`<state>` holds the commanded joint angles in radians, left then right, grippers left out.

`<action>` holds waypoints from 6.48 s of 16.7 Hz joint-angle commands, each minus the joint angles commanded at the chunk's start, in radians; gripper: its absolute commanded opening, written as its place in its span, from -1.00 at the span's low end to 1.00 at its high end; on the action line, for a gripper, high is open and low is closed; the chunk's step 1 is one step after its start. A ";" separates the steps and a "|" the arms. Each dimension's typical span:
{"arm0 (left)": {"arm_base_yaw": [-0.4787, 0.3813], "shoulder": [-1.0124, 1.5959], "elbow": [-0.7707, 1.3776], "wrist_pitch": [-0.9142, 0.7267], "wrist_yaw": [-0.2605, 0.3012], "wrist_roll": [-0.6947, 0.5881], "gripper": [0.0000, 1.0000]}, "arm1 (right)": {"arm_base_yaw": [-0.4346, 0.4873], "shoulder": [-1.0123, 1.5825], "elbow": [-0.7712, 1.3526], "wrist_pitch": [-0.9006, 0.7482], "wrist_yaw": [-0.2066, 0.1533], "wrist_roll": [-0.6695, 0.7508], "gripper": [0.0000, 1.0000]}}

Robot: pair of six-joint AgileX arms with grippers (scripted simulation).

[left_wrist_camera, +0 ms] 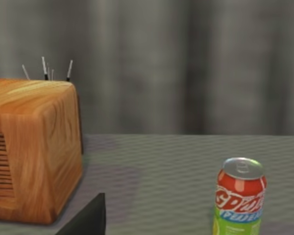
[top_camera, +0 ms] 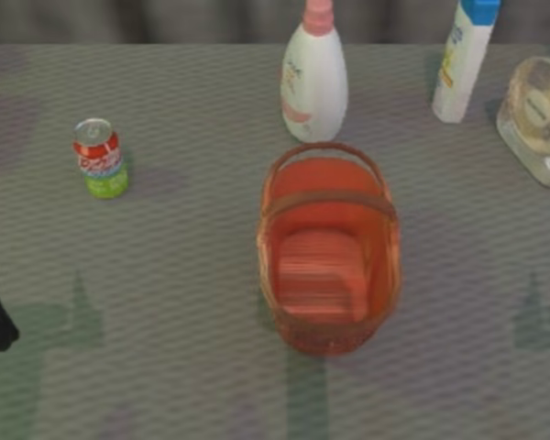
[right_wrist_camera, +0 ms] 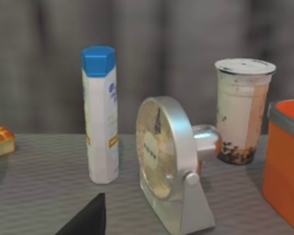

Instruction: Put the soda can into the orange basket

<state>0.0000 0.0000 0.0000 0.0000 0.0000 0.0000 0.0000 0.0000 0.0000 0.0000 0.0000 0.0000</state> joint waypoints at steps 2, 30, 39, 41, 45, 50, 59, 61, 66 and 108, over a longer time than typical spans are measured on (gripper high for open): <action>0.000 0.000 0.000 0.000 0.000 0.000 1.00 | 0.000 0.000 0.000 0.000 0.000 0.000 1.00; -0.123 2.038 2.013 -1.197 0.037 0.558 1.00 | 0.000 0.000 0.000 0.000 0.000 0.000 1.00; -0.134 2.553 2.469 -1.473 0.009 0.688 1.00 | 0.000 0.000 0.000 0.000 0.000 0.000 1.00; -0.134 2.574 2.486 -1.484 0.008 0.693 1.00 | 0.000 0.000 0.000 0.000 0.000 0.000 1.00; -0.134 2.574 2.486 -1.484 0.008 0.693 1.00 | 0.000 0.000 0.000 0.000 0.000 0.000 1.00; -0.133 2.566 2.407 -1.411 0.007 0.694 1.00 | 0.000 0.000 0.000 0.000 0.000 0.000 1.00; -0.133 2.557 2.255 -1.271 0.007 0.694 1.00 | 0.000 0.000 0.000 0.000 0.000 0.000 1.00; -0.133 2.557 2.255 -1.271 0.007 0.694 0.70 | 0.000 0.000 0.000 0.000 0.000 0.000 1.00; -0.133 2.557 2.255 -1.271 0.007 0.694 -0.06 | 0.000 0.000 0.000 0.000 0.000 0.000 1.00; -0.326 2.054 1.288 0.612 1.164 0.105 -1.00 | 0.000 0.000 0.000 0.000 0.000 0.000 1.00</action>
<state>-0.3259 2.0539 1.2882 0.6117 1.1638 0.1052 0.0000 0.0000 0.0000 0.0000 0.0000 0.0000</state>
